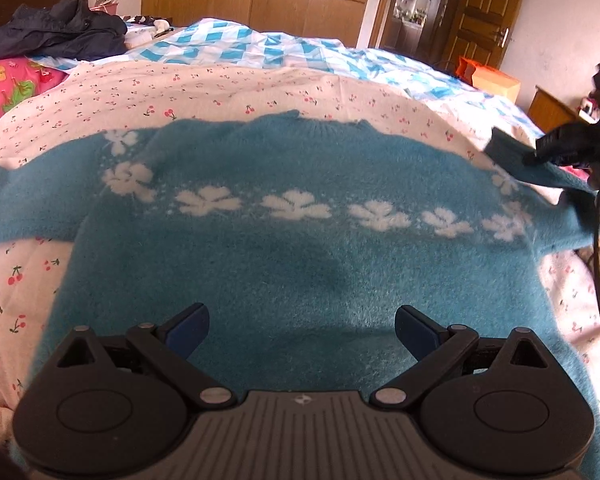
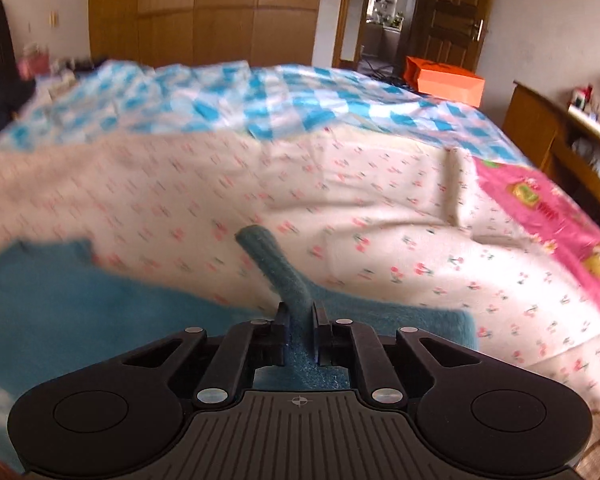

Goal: Fold small clothes
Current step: 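Carry the held sleeve with the right tool across the sweater body, then open the right tool to lay the sleeve on the body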

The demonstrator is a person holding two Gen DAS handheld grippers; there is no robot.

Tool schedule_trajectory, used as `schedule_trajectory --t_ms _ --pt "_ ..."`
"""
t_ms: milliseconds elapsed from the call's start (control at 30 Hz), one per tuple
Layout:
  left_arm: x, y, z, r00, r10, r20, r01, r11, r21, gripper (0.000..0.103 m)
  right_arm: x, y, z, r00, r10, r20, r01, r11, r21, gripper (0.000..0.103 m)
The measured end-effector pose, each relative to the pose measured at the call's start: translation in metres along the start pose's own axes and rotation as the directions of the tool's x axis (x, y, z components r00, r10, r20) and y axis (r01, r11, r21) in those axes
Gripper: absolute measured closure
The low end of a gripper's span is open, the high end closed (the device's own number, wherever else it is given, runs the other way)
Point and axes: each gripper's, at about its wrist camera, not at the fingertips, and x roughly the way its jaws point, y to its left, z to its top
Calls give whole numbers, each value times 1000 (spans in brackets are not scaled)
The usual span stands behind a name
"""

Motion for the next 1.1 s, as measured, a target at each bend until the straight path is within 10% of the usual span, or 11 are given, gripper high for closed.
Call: schedule_trajectory --t_ms 367,567,1100 --pt "-37 35 6 992 50 114 -39 995 -96 0 -25 181 -12 914 404 15 -401 910 -109 93" --pt "-48 54 3 985 102 143 -83 988 -131 0 2 245 -60 911 400 -106 -413 886 -211 93" --pt "-48 65 0 983 90 157 -60 981 -184 0 -9 257 -79 887 441 -134 -460 824 -332 86"
